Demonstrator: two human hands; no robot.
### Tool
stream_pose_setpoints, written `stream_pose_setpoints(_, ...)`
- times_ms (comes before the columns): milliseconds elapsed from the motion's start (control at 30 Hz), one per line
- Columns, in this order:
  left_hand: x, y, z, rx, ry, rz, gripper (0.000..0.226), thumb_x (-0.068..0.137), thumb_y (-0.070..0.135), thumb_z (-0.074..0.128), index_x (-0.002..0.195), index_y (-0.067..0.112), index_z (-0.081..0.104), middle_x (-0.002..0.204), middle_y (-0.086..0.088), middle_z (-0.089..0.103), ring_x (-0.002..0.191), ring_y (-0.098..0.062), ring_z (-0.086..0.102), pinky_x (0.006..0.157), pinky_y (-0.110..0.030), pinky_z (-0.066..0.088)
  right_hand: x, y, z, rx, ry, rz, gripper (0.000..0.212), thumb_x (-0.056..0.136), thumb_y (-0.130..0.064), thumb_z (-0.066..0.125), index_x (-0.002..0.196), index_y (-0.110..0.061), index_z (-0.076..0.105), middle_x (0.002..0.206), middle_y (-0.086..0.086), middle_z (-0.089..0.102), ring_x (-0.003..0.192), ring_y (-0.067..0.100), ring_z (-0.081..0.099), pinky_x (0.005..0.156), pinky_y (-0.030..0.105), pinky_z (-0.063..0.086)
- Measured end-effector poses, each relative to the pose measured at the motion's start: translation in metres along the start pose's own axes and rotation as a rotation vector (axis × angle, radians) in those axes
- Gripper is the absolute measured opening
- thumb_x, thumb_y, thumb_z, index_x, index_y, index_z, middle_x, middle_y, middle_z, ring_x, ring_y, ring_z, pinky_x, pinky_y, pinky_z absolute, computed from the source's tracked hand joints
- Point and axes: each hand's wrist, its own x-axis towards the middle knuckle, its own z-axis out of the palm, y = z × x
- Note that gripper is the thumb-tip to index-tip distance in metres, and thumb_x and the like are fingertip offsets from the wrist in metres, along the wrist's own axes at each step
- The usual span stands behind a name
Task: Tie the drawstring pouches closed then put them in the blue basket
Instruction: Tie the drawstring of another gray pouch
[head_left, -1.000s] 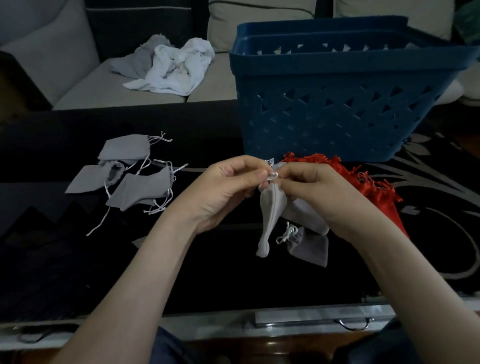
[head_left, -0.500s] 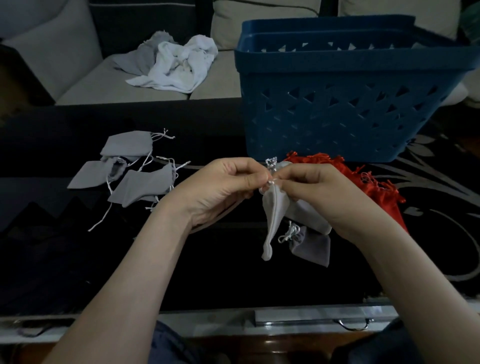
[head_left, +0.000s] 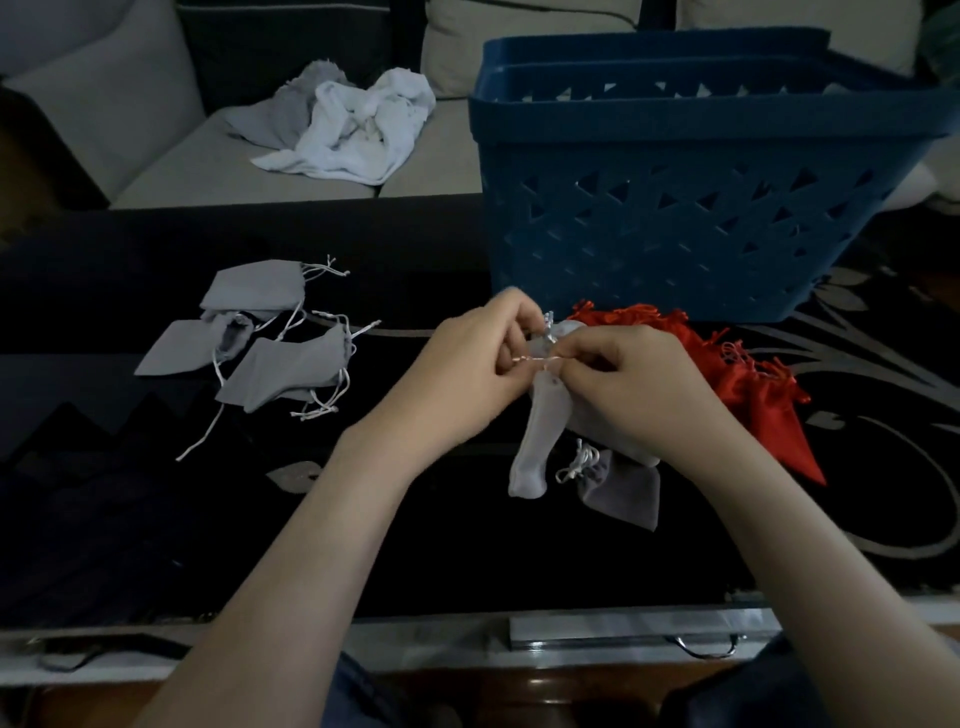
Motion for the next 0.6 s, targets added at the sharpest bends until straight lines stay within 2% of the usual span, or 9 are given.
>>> stream_pose_setpoints(67,0.002,0.001,0.005,0.155,0.000,0.080,0.016,0.086,0.007,0.062,0.101,0.007,0.060,0.075,0.009,0.050,0.072,-0.003,0.047,0.067,-0.015,0.037,0.001,0.001,0.002,-0.045,0.001,0.016,0.011,0.088,-0.019,0.062,0.086,-0.020,0.073,0.067,-0.020,0.052,0.071,0.004,0.051,0.062,0.013,0.035)
stream_pose_setpoints(100,0.004,0.000,0.009,0.209,0.017,0.118,0.011,0.086,0.006,0.060,0.098,0.005,0.060,0.076,0.006,0.051,0.078,-0.010,0.049,0.069,-0.022,0.038,0.001,0.001,0.001,-0.053,0.012,0.017,0.012,0.088,-0.018,0.061,0.087,-0.019,0.072,0.066,-0.020,0.052,0.069,0.004,0.051,0.062,0.012,0.035)
stream_pose_setpoints(133,0.004,-0.001,0.012,0.246,0.054,0.153,0.007,0.086,0.006,0.058,0.093,0.003,0.060,0.078,0.002,0.053,0.081,-0.015,0.048,0.070,-0.027,0.037,0.002,0.001,0.001,-0.047,0.030,0.007,0.011,0.088,-0.016,0.061,0.086,-0.018,0.072,0.066,-0.021,0.053,0.068,0.005,0.051,0.062,0.010,0.036)
stream_pose_setpoints(200,0.003,-0.002,0.016,0.284,0.185,0.225,0.010,0.088,0.012,0.052,0.085,0.004,0.057,0.076,-0.002,0.053,0.078,-0.013,0.042,0.067,-0.028,0.035,0.003,0.000,-0.002,0.026,0.069,-0.011,0.011,0.088,-0.015,0.062,0.083,-0.018,0.071,0.068,-0.018,0.060,0.073,0.001,0.054,0.065,0.005,0.037)
stream_pose_setpoints(300,0.000,-0.003,0.016,0.331,0.322,0.340,0.016,0.091,0.014,0.046,0.083,0.003,0.055,0.075,-0.006,0.053,0.076,-0.015,0.040,0.067,-0.026,0.033,0.002,0.000,-0.005,0.323,0.052,0.065,0.024,0.094,-0.024,0.056,0.077,-0.011,0.068,0.070,-0.008,0.063,0.067,-0.001,0.054,0.066,0.014,0.039)
stream_pose_setpoints(400,-0.001,-0.004,0.015,0.370,0.360,0.455,0.015,0.095,0.007,0.050,0.084,0.001,0.058,0.076,-0.010,0.056,0.073,-0.020,0.042,0.068,-0.029,0.036,0.001,-0.001,-0.009,0.622,-0.027,0.203,0.041,0.099,-0.031,0.045,0.085,0.001,0.067,0.070,-0.001,0.062,0.065,0.003,0.055,0.065,0.015,0.042)
stream_pose_setpoints(467,-0.003,-0.001,0.017,0.385,0.386,0.522,0.017,0.096,0.005,0.050,0.085,0.000,0.061,0.076,-0.011,0.058,0.072,-0.022,0.045,0.069,-0.031,0.039,0.001,-0.001,-0.008,0.693,-0.058,0.208,0.036,0.099,-0.025,0.046,0.083,0.001,0.065,0.068,0.000,0.061,0.065,0.004,0.054,0.064,0.017,0.042)
stream_pose_setpoints(533,-0.004,0.002,0.018,0.392,0.420,0.571,0.022,0.099,0.008,0.047,0.088,0.000,0.065,0.077,-0.010,0.061,0.071,-0.021,0.047,0.071,-0.030,0.042,0.001,-0.001,-0.007,0.687,-0.073,0.175,0.023,0.098,-0.016,0.049,0.084,-0.006,0.065,0.067,-0.006,0.060,0.063,-0.001,0.054,0.064,0.013,0.041)
stream_pose_setpoints(600,-0.004,0.005,0.019,0.399,0.467,0.605,0.027,0.101,0.013,0.046,0.089,0.001,0.068,0.079,-0.008,0.065,0.070,-0.021,0.050,0.070,-0.030,0.045,0.000,0.001,-0.006,0.736,-0.076,0.151,0.018,0.097,-0.009,0.049,0.091,-0.006,0.066,0.076,-0.003,0.065,0.071,0.000,0.058,0.069,0.012,0.045)
